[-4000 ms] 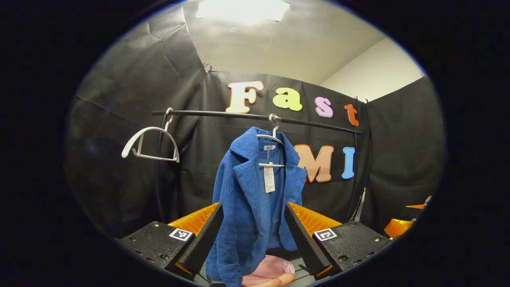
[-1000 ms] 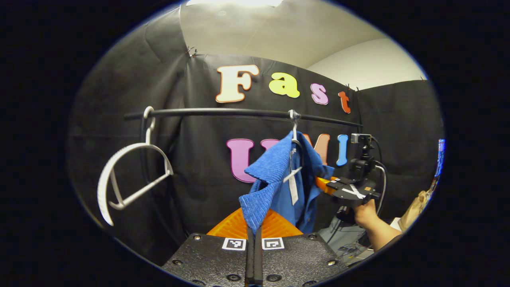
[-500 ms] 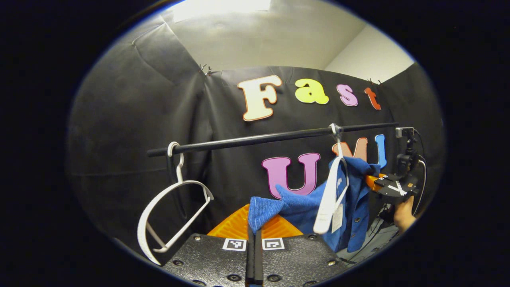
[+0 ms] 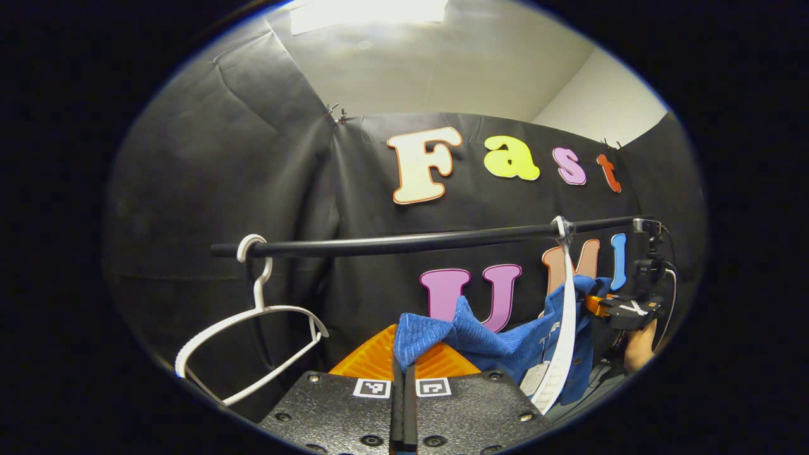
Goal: Grasp the clothes on the hanger with both hands and then place them into the laundry hamper below.
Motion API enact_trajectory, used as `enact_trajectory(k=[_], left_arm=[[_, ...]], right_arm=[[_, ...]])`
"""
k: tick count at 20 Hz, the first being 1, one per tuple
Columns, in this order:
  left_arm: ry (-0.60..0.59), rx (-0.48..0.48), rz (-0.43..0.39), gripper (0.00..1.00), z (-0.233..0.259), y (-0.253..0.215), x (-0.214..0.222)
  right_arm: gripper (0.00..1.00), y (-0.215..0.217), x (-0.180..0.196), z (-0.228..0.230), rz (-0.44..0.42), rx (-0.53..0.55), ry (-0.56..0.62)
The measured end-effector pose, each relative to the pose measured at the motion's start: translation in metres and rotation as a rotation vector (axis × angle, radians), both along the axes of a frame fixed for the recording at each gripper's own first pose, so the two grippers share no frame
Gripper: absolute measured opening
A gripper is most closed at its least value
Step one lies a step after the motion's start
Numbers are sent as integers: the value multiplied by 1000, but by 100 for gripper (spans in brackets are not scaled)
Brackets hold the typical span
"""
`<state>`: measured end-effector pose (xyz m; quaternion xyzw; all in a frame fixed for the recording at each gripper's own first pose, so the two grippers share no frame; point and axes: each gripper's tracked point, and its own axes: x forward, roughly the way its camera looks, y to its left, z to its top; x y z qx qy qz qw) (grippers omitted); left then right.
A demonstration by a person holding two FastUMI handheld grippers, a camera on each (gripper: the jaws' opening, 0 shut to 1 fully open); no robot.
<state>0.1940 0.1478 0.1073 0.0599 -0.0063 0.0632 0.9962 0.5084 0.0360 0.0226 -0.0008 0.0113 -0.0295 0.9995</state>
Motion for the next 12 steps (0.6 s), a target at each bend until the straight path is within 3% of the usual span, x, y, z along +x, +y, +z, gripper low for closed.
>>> enact_trajectory(k=[3, 6, 9, 12], left_arm=[[36, -31, -26, 2, -21, -2, 14], [67, -114, -102, 0, -52, -3, 22], [131, -181, -100, 0, -84, 9, 17], [135, -141, -69, 1, -98, 19, 14]], right_arm=[[0, -4, 11, -21, 14, 8, 61], [0, -3, 13, -46, 24, 12, 128], [0, -4, 6, -73, 30, -8, 164], [1, 1, -6, -99, 40, -25, 199]])
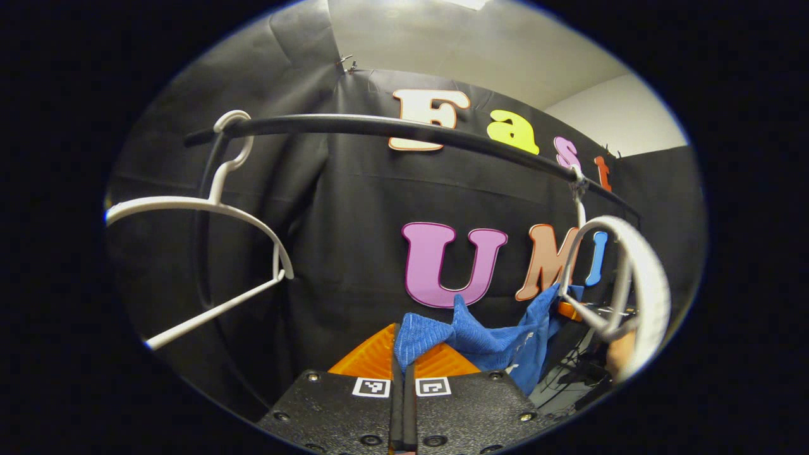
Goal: Grasp the clothes on the hanger with both hands and then place them into the laundry hamper below.
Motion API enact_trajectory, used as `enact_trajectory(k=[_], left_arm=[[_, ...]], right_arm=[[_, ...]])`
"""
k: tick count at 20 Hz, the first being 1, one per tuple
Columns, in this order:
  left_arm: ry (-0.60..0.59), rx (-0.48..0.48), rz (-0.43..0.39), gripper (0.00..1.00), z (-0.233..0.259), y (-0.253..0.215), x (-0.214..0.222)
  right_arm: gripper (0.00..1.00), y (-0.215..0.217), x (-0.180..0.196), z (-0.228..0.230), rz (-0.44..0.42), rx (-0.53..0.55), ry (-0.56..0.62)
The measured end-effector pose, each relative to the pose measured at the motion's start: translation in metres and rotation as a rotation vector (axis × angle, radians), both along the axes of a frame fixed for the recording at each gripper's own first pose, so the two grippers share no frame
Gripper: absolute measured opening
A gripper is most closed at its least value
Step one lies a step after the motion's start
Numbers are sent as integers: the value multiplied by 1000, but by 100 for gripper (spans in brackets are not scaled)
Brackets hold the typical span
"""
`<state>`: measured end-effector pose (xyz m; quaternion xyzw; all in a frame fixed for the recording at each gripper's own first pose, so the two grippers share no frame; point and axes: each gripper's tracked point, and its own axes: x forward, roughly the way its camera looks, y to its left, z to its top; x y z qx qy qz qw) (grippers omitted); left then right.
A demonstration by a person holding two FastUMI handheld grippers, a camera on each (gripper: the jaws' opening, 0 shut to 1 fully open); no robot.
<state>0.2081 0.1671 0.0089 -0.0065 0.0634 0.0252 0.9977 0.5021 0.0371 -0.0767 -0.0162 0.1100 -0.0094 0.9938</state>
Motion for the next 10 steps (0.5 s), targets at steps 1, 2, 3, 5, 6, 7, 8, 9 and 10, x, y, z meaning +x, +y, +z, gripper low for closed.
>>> enact_trajectory(k=[1, 2, 3, 5, 6, 7, 8, 9, 10], left_arm=[[5, 7, 9, 1, -5, 3, -3], [13, 0, 16, 2, -11, 5, -5], [21, -1, 20, 0, -16, 6, -8], [39, 9, 39, 0, -27, 13, -16], [45, 9, 47, 1, -32, 15, -18], [45, 10, 53, 0, -35, 15, -20], [46, 13, 61, 0, -37, 16, -24], [41, 15, 74, 1, -37, 18, -28], [36, 10, 90, 0, -38, 19, -34]], right_arm=[[1, 3, -6, -7, 7, -5, 5], [5, 8, -13, -15, 21, -3, 16], [0, 13, -22, -22, 35, 8, 31], [1, 17, -42, -29, 46, 16, 33], [0, 18, -53, -30, 50, 18, 32], [4, 21, -63, -31, 56, 27, 35], [0, 24, -75, -31, 63, 37, 36], [1, 27, -86, -27, 69, 47, 27], [0, 30, -97, -22, 75, 52, 15]])
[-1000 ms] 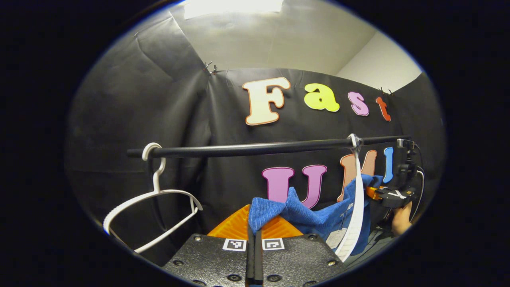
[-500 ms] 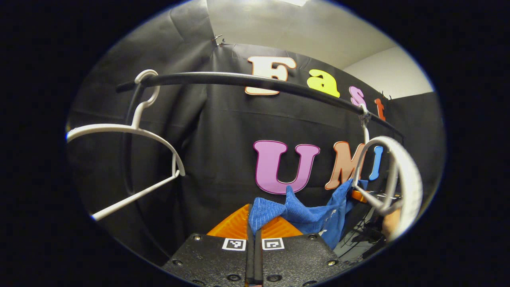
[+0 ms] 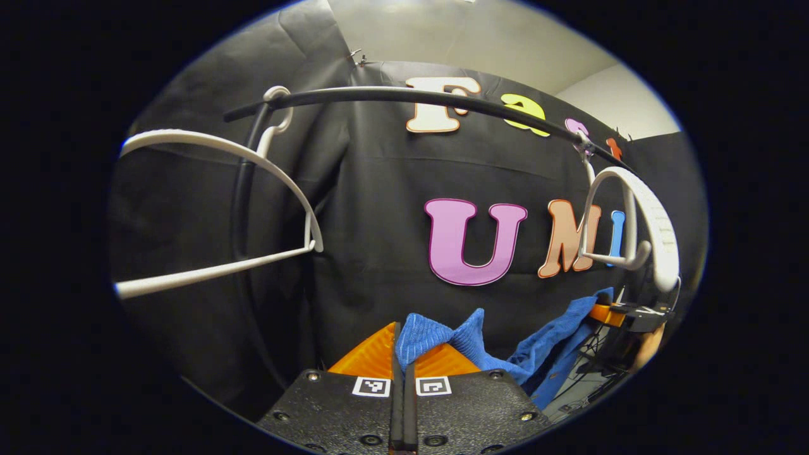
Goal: Grasp the clothes on the hanger with both hands and then place them into the laundry hamper below.
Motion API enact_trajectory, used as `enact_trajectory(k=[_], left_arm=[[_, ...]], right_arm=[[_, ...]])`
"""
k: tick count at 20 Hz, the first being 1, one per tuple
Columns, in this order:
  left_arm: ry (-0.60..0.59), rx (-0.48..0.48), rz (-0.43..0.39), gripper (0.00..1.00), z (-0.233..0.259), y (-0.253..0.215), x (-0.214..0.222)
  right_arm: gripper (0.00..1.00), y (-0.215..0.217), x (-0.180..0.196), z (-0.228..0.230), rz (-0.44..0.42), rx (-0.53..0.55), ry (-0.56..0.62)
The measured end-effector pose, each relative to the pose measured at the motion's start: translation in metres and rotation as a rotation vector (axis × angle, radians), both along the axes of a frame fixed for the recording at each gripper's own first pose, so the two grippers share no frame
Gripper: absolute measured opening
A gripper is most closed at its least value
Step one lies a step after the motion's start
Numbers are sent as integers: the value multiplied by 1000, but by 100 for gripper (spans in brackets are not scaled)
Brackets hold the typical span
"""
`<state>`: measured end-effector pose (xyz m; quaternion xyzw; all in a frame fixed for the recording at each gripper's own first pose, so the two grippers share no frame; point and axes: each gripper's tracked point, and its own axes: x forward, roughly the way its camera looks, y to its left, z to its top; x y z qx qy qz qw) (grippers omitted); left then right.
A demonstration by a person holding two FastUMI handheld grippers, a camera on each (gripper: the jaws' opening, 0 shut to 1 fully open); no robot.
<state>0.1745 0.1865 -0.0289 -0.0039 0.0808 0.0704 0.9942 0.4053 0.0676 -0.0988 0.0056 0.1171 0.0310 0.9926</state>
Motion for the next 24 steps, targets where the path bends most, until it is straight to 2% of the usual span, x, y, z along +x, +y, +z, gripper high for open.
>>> enact_trajectory(k=[3, 4, 5, 7, 11, 12, 16, 19, 24], left_arm=[[-4, 6, 19, 0, -1, 2, -9], [-4, 9, 23, 1, 0, 1, -13], [-6, 6, 26, 0, 1, 0, -21], [-6, -15, 27, 1, 1, -4, -28], [18, 0, -1, 2, -2, -25, -48], [13, 2, -13, 0, 0, -33, -52], [-30, 27, -65, 0, 7, -69, -60], [-23, 28, -107, 1, 3, -98, -62], [-56, -11, -115, 0, 14, -116, -55]], right_arm=[[0, 6, -28, 16, 15, 22, -28], [4, 5, -39, 24, 6, 24, -41], [0, 7, -48, 28, 12, 23, -42], [0, 12, -67, 34, 27, 16, -53], [0, 16, -102, 52, 24, 8, -81], [0, 21, -111, 58, 31, 3, -92], [1, 38, -138, 68, 65, -30, -115], [1, 51, -155, 77, 100, 3, -132], [1, 50, -168, 89, 120, 56, -147]])
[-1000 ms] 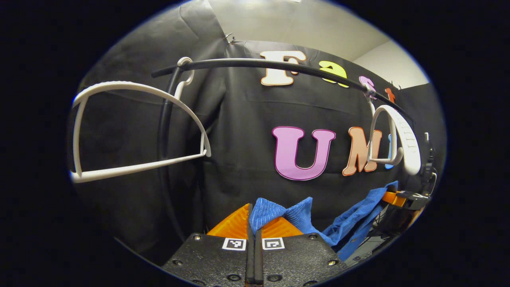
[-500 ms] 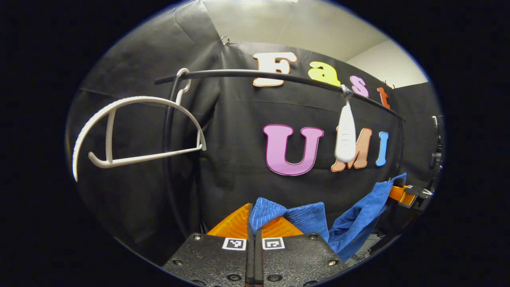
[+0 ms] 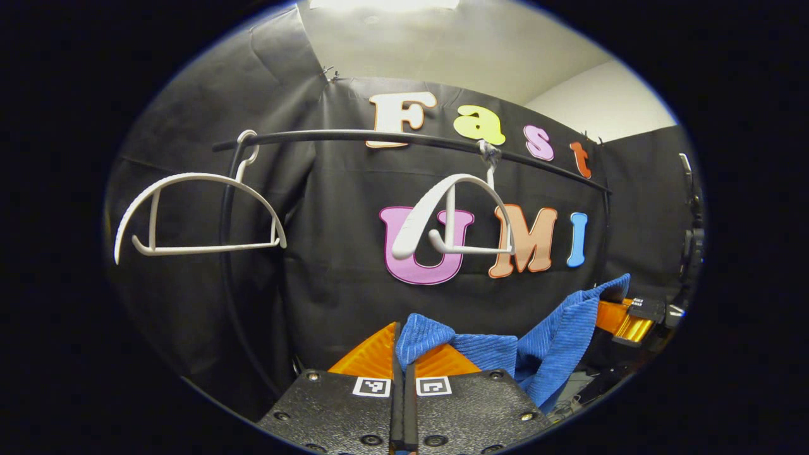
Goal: Grasp the clothes on the hanger with both hands and then place them into the laundry hamper below.
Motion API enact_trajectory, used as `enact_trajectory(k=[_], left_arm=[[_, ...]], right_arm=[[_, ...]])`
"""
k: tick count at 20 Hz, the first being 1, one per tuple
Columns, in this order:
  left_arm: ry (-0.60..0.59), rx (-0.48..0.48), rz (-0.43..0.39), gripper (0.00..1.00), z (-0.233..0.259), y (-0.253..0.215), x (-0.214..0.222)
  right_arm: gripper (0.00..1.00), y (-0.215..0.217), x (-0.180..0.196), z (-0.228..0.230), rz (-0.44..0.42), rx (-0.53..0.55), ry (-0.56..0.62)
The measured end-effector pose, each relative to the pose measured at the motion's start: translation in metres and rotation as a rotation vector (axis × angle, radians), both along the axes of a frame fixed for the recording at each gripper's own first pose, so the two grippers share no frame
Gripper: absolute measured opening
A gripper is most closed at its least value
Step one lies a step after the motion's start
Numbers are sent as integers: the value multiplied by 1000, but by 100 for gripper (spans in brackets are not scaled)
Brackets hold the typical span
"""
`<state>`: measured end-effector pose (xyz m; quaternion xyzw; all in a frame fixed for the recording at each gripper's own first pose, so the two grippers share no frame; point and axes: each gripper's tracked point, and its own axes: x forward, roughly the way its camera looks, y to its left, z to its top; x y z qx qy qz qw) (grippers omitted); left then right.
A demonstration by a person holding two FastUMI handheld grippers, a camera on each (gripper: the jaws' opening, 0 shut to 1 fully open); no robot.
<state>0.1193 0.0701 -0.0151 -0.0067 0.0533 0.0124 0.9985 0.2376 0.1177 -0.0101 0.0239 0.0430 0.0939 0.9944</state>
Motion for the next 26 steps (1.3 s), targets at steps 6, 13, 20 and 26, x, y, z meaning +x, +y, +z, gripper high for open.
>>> enact_trajectory(k=[6, 13, 20, 26], left_arm=[[-85, 11, 5, 0, 13, -37, 19], [-69, 41, -10, 1, -51, -59, 38], [22, 19, -13, 1, -134, -57, 60], [163, 16, -3, 1, -216, -43, 67]], right_arm=[[1, -4, 9, 5, 31, 67, -11], [1, -40, 30, -61, -60, 113, 37], [0, -52, 43, -148, -78, 97, 145], [1, -62, 43, -223, -117, 113, 254]])
